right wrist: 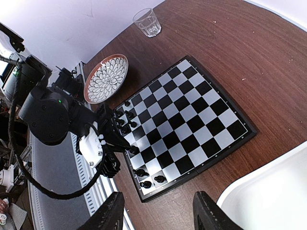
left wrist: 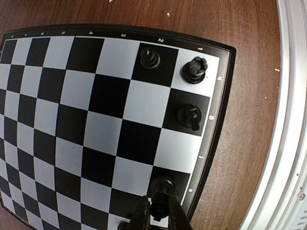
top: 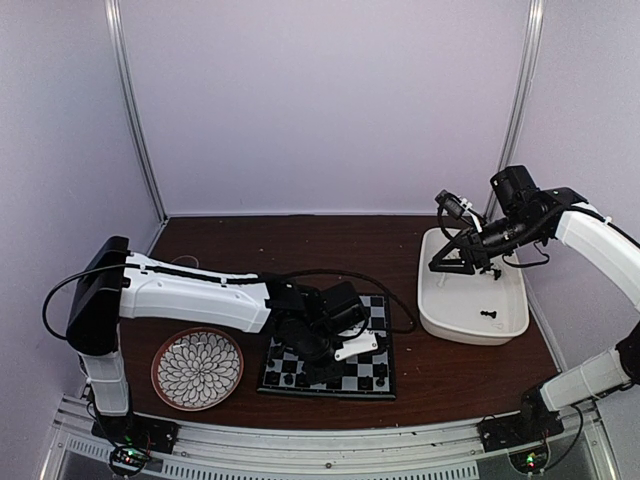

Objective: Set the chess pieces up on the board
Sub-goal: Place the queen at d8.

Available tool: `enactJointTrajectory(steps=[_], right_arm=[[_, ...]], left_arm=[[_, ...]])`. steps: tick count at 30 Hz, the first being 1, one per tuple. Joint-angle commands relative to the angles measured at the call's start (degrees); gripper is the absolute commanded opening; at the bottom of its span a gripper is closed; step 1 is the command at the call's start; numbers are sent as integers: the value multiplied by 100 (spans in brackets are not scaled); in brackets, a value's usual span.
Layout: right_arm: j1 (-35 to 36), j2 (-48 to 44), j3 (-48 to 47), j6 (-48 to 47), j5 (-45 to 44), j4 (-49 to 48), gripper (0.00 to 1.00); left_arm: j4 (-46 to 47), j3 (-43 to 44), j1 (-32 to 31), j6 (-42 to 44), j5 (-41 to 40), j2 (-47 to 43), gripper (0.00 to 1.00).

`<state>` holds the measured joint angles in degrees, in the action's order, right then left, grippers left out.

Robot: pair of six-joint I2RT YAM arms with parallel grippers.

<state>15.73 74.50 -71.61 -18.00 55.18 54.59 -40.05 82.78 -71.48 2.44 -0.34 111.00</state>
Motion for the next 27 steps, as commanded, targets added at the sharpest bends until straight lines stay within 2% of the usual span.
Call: enactJointTrajectory(steps=[1,12,21,27], right_arm=[[-21,-36,58,-4,27,-81,52],[-26,-49,86,1,30,-97,53],[-21,-30,87,11,48,-125,53],[-26,-55,103,15,46,-111,54]], left_arm=[[59,-12,-15,-45,34,-208,0],[74,-52,-12,-92,281,-224,0],[166,-175,-15,-175,25,-242,0],[165,-166,-15,-226,-107,-216,10]])
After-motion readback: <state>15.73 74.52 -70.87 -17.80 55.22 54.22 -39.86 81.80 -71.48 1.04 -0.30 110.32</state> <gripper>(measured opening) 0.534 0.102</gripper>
